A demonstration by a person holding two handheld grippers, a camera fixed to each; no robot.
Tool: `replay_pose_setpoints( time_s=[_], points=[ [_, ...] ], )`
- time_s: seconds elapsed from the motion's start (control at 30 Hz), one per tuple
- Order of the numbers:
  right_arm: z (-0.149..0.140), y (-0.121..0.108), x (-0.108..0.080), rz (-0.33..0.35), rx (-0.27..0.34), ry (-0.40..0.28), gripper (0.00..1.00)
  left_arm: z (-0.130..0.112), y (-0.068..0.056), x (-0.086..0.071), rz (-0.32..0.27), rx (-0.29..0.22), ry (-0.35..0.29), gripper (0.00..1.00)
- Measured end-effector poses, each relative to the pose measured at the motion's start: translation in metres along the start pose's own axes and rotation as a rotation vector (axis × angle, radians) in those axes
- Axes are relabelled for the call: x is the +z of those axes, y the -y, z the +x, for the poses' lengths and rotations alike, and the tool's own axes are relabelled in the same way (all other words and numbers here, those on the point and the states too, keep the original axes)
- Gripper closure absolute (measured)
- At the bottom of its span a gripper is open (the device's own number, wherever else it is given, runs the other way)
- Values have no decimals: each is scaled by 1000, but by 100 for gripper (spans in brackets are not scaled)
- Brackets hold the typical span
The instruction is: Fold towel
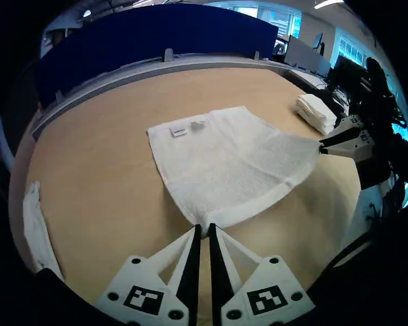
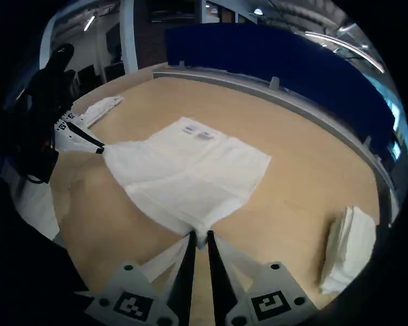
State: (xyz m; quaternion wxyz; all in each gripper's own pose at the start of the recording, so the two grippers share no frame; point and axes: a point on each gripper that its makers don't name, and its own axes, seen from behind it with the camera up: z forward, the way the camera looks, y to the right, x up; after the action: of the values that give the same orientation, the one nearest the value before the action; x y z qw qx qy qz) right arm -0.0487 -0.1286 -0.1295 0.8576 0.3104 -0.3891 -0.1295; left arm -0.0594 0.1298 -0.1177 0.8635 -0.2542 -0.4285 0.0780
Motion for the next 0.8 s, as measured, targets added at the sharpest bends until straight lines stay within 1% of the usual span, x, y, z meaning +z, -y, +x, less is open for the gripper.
replay_pose_setpoints(
  time_s=[0.3,0.4,0.5,0.67,0.8],
  points=[
    [5,6,-26,16,3,16,84,4,-16,-26,-37,-26,6,89],
    [5,7,-31,18,4,23,84,3,-19,-32,-44,-32,8,89],
    [5,8,-33,24,3,27,84,2,-20,-35,-49,-39,9,89],
    [6,8,-31,26,0,31,84,3,-17,-33,-47,-49,8,89],
    [10,5,-29,24,1,28,84,8,-14,-31,-43,-51,0,89]
  ],
)
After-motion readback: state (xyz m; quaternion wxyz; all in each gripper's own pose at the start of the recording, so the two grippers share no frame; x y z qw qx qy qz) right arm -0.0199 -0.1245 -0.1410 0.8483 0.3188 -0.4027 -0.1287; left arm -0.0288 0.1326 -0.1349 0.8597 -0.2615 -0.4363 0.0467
